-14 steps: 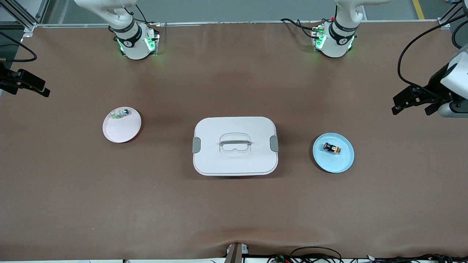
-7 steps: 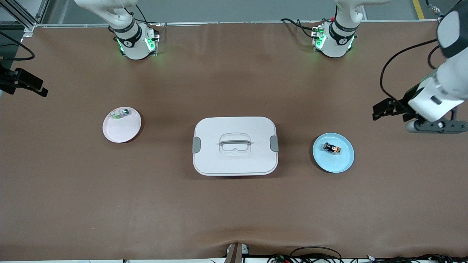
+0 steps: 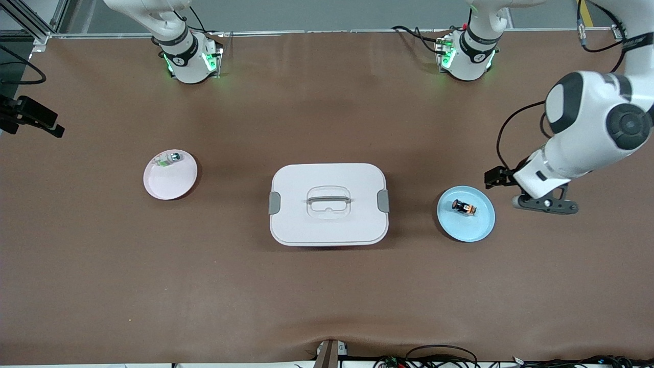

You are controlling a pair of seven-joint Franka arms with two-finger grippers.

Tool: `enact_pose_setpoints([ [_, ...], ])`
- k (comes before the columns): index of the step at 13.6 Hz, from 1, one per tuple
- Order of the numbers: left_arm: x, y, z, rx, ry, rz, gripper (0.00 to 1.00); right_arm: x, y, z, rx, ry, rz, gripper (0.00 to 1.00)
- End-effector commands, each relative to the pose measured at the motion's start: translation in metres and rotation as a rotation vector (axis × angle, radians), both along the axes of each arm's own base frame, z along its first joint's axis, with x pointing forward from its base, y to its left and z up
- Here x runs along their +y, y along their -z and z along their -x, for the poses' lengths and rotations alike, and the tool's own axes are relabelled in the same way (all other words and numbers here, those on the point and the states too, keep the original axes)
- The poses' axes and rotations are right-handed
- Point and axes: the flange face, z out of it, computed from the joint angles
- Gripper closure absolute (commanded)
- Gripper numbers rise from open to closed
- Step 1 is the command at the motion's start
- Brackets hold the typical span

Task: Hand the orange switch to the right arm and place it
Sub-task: 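Lower the left gripper onto the orange switch on the blue plate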

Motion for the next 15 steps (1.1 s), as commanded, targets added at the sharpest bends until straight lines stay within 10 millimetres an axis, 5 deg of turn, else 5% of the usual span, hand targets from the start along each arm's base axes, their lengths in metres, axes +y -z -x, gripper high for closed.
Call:
enact_pose_setpoints([
  [1, -0.002, 0.036, -0.005, 0.001, 0.060, 0.012, 0.00, -0.001, -0.005, 0.001, -0.012, -0.004, -0.002, 0.00],
  [8, -0.007, 0.133, -0.020, 0.017, 0.104, 0.009, 0.00, -0.006, -0.007, 0.004, -0.006, 0.005, 0.003, 0.00],
  [15, -0.019, 0.178, -0.012, 0.075, 0.125, 0.024, 0.00, -0.001, -0.005, 0.000, -0.016, 0.000, 0.001, 0.00],
])
